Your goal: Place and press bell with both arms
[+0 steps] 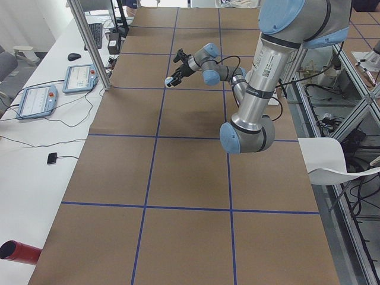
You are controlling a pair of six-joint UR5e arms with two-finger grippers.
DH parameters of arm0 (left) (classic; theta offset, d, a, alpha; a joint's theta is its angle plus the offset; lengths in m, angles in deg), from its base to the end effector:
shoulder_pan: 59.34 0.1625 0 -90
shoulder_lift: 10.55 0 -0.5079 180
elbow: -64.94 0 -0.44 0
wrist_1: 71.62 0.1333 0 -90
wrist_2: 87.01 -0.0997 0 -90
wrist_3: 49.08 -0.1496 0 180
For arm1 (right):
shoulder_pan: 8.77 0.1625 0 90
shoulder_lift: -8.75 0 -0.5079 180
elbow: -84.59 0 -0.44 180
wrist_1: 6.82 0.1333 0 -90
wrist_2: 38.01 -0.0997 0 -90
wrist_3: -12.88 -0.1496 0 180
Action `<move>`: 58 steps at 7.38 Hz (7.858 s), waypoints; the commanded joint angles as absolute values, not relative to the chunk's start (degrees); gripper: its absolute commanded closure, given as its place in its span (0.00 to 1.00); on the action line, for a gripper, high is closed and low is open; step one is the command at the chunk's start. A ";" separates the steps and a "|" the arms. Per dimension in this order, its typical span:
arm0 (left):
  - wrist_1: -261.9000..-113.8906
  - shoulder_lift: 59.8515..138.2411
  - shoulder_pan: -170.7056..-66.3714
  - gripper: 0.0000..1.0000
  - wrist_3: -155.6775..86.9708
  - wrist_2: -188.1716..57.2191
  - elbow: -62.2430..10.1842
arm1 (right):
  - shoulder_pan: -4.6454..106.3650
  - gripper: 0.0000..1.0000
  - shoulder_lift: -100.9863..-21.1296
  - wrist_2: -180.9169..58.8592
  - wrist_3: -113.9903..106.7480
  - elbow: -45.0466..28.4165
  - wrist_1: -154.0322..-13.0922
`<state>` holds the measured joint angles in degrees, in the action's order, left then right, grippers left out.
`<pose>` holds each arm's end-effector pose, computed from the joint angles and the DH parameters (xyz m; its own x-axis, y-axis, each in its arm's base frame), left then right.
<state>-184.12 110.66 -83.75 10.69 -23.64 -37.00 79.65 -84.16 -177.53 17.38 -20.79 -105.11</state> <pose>0.5975 -0.4912 0.2603 0.6976 0.1776 -0.6941 0.4514 0.6433 0.6184 0.0054 -0.5107 0.6643 0.6433 -0.1513 0.7506 0.0782 0.9881 0.1322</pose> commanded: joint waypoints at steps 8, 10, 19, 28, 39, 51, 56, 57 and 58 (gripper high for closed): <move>-212.23 126.91 -80.00 1.00 4.35 -24.52 -0.90 | 79.56 0.00 -83.71 -179.42 17.36 -20.44 -105.17; -212.33 126.91 -80.17 1.00 4.35 -24.52 -0.89 | 79.56 0.00 -83.71 -179.42 17.45 -20.44 -105.25; -212.33 126.73 -81.05 0.00 7.41 -24.43 -1.77 | 79.56 0.00 -83.54 -179.51 17.36 -20.61 -104.99; -191.76 110.96 -110.82 0.00 -8.18 13.86 -15.63 | 50.77 0.09 -51.57 -167.32 -30.29 -18.42 -104.73; -192.38 91.49 -117.53 0.00 -19.20 22.41 -26.82 | 29.20 1.00 -21.25 -153.33 -50.23 18.98 -93.83; -192.38 91.49 -117.44 0.00 -19.20 22.06 -26.56 | 27.26 1.00 -22.36 -152.88 -50.23 21.84 -92.16; -192.47 90.19 -117.53 0.00 -19.55 22.67 -26.99 | 29.80 0.19 -24.10 -154.02 -50.93 12.65 -94.34; -192.29 89.57 -118.48 0.00 -21.64 25.03 -26.99 | 31.55 0.01 -28.65 -154.20 -50.06 5.82 -97.75; -191.59 89.04 -120.49 0.00 -22.27 28.27 -26.82 | 33.48 0.01 -33.91 -154.55 -48.57 1.23 -98.13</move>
